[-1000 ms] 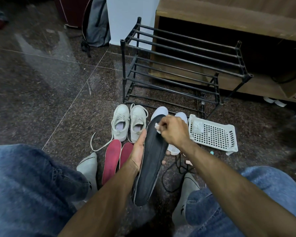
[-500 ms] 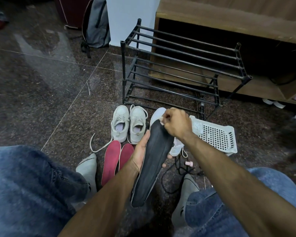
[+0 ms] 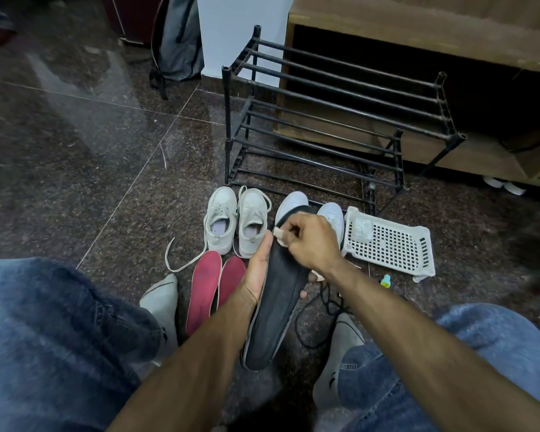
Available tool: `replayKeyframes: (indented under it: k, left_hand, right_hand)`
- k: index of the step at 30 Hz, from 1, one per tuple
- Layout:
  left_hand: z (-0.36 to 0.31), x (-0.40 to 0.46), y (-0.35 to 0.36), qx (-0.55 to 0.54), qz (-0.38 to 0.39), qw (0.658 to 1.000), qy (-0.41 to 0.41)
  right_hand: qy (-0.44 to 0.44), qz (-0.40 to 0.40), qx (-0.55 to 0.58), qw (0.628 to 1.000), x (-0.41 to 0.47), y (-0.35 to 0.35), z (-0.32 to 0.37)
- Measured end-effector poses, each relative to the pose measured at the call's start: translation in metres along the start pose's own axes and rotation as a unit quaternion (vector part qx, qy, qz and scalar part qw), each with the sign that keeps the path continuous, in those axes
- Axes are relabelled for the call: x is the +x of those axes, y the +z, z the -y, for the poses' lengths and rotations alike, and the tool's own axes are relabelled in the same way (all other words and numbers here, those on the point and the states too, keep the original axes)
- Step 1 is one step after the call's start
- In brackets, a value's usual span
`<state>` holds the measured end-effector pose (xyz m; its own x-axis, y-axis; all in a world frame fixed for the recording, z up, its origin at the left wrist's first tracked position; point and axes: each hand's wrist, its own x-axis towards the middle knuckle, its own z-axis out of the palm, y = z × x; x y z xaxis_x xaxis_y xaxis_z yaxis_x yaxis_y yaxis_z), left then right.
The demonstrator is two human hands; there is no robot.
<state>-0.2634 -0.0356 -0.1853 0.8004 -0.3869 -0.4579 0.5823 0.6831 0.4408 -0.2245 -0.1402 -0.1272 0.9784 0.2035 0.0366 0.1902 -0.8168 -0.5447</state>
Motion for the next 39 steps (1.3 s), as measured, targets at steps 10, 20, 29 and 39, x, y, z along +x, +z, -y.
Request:
replayKeyframes:
  k: [10,20,29,39]
  left_hand:
    - [-0.008,0.005,-0.016,0.023,-0.030,0.996,0.078]
    - [-0.017,0.006,-0.023,-0.015,-0.056,0.993,0.105]
    - [-0.020,0.001,-0.014,-0.029,-0.017,0.998,0.053]
    - [-0.027,0.003,-0.009,-0.033,-0.001,0.996,0.088]
  right_hand:
    - [-0.020,0.055,-0.014,0.998,-0.031,0.015,0.011]
    - [-0.082,0.155,-0.088,0.981,-0.039,0.003,0.015]
    - [0.021,0.069,-0.087,0.994,-0.016,0.004,0.008]
    - [-0.019,0.053,-0.091,0.994,-0.013,-0.003,0.007]
